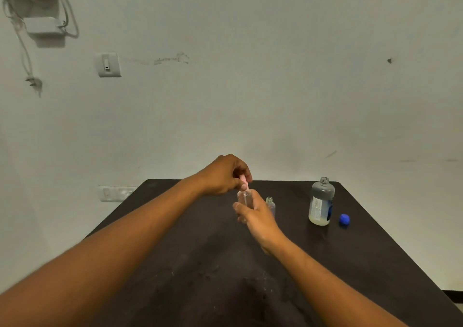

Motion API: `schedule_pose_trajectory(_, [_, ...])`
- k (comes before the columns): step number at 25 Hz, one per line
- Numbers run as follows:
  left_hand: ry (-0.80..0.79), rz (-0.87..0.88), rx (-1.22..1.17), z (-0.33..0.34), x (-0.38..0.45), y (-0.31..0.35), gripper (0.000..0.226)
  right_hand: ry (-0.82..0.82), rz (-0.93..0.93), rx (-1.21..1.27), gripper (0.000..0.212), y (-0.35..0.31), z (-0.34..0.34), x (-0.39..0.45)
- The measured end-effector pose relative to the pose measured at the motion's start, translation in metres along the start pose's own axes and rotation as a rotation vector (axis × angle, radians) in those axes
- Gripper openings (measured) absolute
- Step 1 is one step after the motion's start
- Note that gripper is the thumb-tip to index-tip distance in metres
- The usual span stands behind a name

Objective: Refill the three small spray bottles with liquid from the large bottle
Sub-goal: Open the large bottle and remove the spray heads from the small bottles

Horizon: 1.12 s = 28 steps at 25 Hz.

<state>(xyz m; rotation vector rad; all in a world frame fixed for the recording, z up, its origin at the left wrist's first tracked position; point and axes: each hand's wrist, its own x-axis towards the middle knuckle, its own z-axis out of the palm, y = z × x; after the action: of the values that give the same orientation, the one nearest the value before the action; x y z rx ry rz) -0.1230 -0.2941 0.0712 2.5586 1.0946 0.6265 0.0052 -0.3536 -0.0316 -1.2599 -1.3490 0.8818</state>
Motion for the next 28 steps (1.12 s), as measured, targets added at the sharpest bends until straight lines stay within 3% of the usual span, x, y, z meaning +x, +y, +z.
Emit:
schedule_pose_trajectory(7, [0.044,-0.099,0.111,0.009,0.002,0.005,0.008,0.047,-0.032,-0.024,0.023,0.009,0.011,0.005])
schedule_pose_trajectory(11, [0.082,-0.21,0.268,0.014,0.005,0.01,0.034,0.044,-0.022,-0.005,0.026,0.013,0.016,0.007])
schedule_pose_trajectory(15, [-0.031,-0.06,0.103,-0.002,0.004,0.011,0.016,0.03,-0.015,-0.029,0.026,0.007,0.012,0.007])
schedule_pose_trajectory(18, [-0.128,0.004,0.073,-0.014,0.003,0.016,0.027,0.062,-0.026,-0.108,0.021,-0.003,0.008,0.007])
schedule_pose_trajectory(23, [-0.059,-0.032,0.174,-0.011,0.009,0.016,0.006,0.068,-0.032,-0.113,0.022,-0.005,0.009,0.004])
schedule_pose_trajectory(26, [-0.009,-0.062,0.361,-0.002,0.013,0.016,0.035,0.055,-0.016,-0.094,0.027,-0.006,0.011,0.001])
schedule_pose_trajectory(28, [-0.007,-0.041,0.347,-0.005,0.014,0.016,0.035,0.064,-0.017,-0.117,0.02,-0.006,0.009,0.0])
